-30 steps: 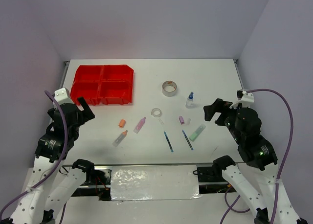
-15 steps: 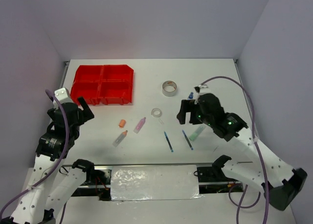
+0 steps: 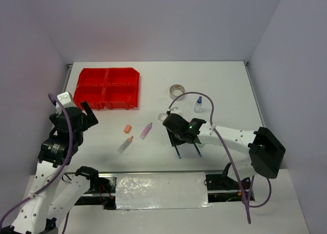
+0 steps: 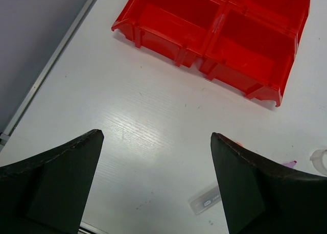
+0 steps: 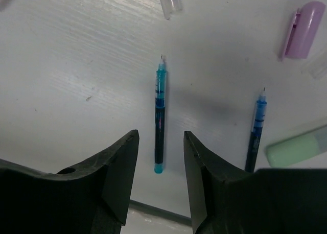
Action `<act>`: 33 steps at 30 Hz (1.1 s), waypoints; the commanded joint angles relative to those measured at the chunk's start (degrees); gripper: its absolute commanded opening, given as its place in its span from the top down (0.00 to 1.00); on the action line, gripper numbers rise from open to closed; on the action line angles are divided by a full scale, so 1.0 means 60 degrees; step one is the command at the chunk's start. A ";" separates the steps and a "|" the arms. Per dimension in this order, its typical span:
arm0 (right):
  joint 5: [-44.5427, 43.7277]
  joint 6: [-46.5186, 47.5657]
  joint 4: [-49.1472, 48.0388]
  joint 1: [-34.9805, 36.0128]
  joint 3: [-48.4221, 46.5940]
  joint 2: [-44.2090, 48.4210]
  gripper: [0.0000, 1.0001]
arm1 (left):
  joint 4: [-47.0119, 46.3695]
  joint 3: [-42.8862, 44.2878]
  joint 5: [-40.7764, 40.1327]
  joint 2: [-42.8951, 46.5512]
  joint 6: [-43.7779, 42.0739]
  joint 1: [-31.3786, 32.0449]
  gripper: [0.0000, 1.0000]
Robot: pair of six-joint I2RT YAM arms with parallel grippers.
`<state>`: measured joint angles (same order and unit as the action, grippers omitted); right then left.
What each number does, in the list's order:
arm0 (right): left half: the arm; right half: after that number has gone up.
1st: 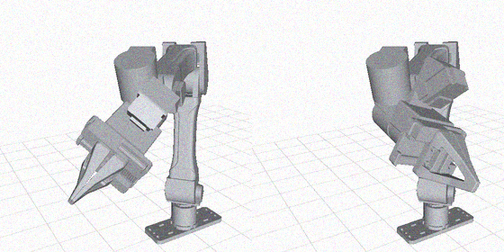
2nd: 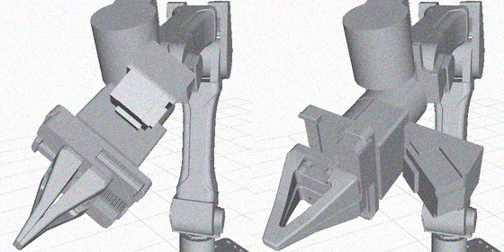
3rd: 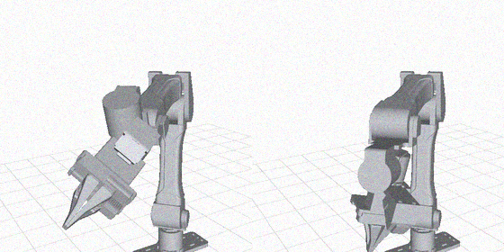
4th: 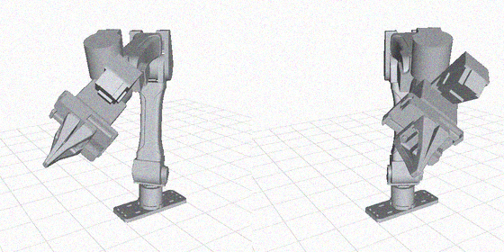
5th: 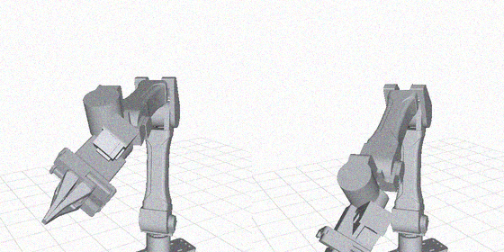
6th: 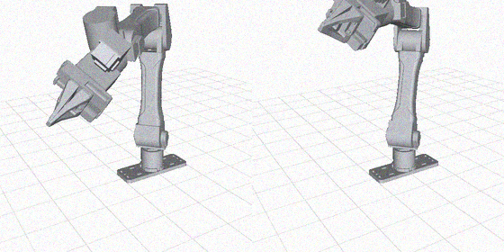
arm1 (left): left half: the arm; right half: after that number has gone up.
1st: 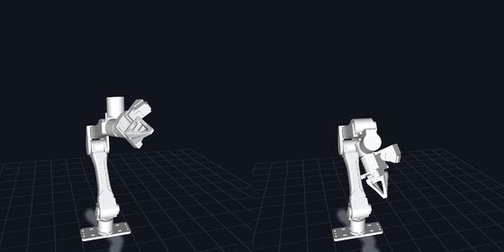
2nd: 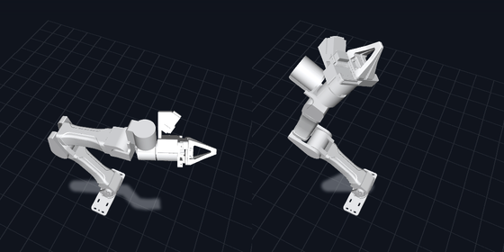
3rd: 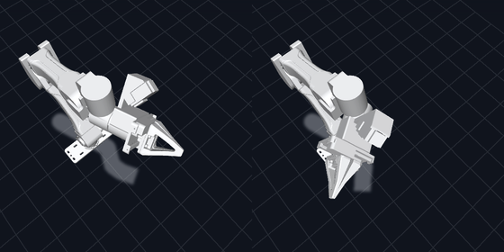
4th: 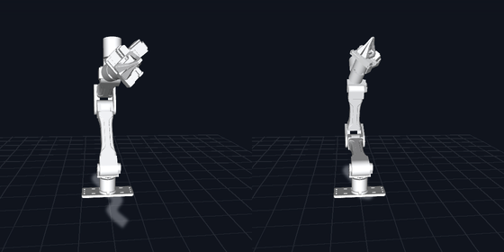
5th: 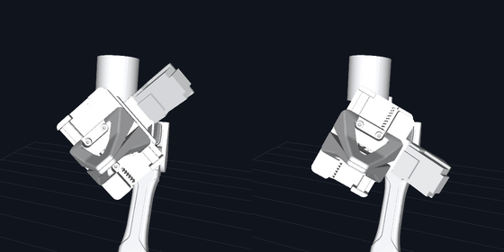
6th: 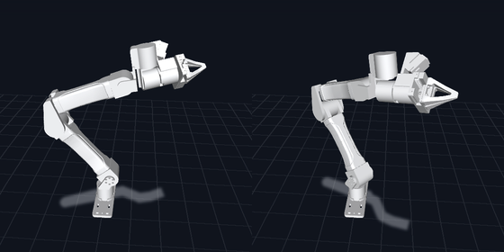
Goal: Sort the stationery into containers
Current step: Pick up the pen from the center of the board.
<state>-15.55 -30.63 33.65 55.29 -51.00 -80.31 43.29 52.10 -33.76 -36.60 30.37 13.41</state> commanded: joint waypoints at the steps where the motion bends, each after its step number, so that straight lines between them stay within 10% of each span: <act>1: -0.0236 -0.0271 -0.0686 0.0117 -0.0157 -0.0383 0.52 | -0.0271 0.0019 0.0060 -0.0008 0.0021 -0.0052 0.01; 24: 0.0614 -0.0622 -0.1331 0.0395 0.0868 -0.1804 0.70 | -0.0330 0.0019 0.0294 -0.0228 -0.0081 -0.0052 0.01; 33: 0.0323 -0.0725 -0.0848 0.0658 0.0533 -0.1791 1.00 | -0.0315 0.0019 0.0323 -0.0184 -0.0023 -0.0052 0.01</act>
<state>-13.74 -33.61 27.38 57.54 -47.29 -89.43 43.22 52.10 -32.25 -37.76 30.24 13.41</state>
